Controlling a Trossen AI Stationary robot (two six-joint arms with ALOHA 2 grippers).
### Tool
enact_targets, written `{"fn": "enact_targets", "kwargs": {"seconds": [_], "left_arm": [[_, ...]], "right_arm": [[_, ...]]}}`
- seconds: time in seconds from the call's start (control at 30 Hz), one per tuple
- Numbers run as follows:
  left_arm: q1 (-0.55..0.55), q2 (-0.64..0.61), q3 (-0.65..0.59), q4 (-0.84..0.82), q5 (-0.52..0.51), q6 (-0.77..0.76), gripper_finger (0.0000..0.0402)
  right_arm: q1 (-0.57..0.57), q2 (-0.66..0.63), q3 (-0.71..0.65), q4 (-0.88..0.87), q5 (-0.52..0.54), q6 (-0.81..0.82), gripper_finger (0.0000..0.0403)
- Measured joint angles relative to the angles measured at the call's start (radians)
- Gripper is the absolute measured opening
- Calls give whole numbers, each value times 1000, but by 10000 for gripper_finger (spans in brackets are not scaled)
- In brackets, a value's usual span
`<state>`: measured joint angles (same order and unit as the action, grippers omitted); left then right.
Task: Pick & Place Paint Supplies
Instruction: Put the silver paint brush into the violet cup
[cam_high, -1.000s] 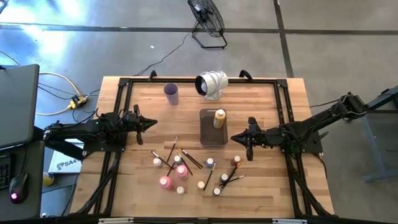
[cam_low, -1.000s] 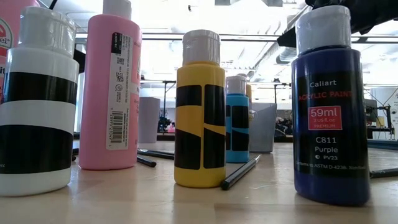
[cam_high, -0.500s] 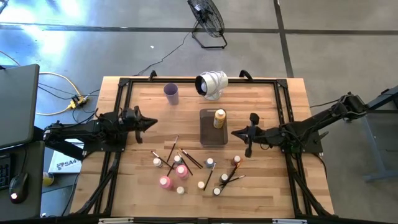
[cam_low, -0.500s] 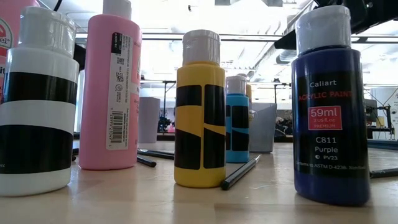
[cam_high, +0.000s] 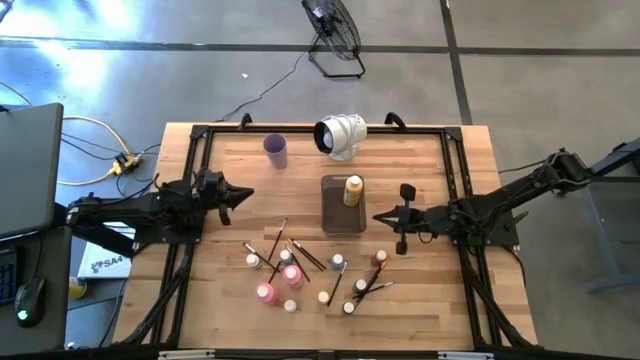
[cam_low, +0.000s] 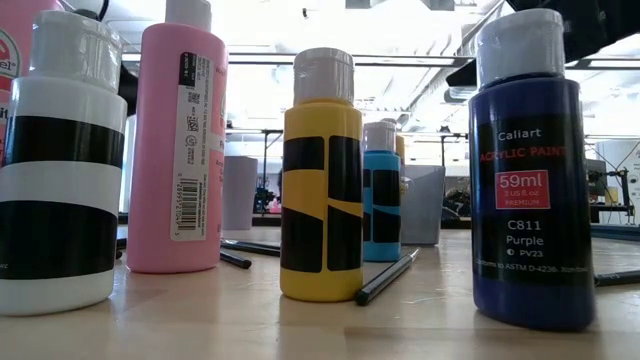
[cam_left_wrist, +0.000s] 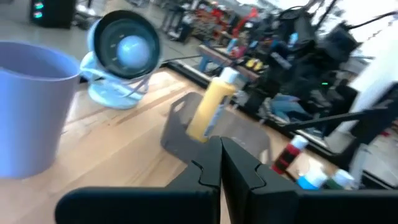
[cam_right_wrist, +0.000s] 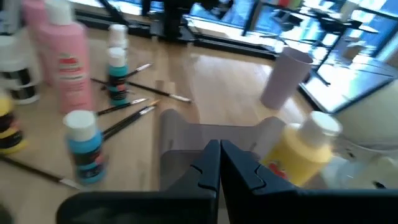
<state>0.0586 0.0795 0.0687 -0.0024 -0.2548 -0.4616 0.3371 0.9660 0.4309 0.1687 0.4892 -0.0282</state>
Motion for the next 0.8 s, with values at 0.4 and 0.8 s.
{"fn": "enact_targets", "kwargs": {"seconds": [0.4, 0.8], "left_arm": [[0, 243, 133, 9, -42, 40, 0], [0, 512, 221, 35, -77, 28, 0]], "right_arm": [[-303, -78, 0, 12, -471, -71, 2], [-529, -352, -122, 1, -668, -151, 2]]}}
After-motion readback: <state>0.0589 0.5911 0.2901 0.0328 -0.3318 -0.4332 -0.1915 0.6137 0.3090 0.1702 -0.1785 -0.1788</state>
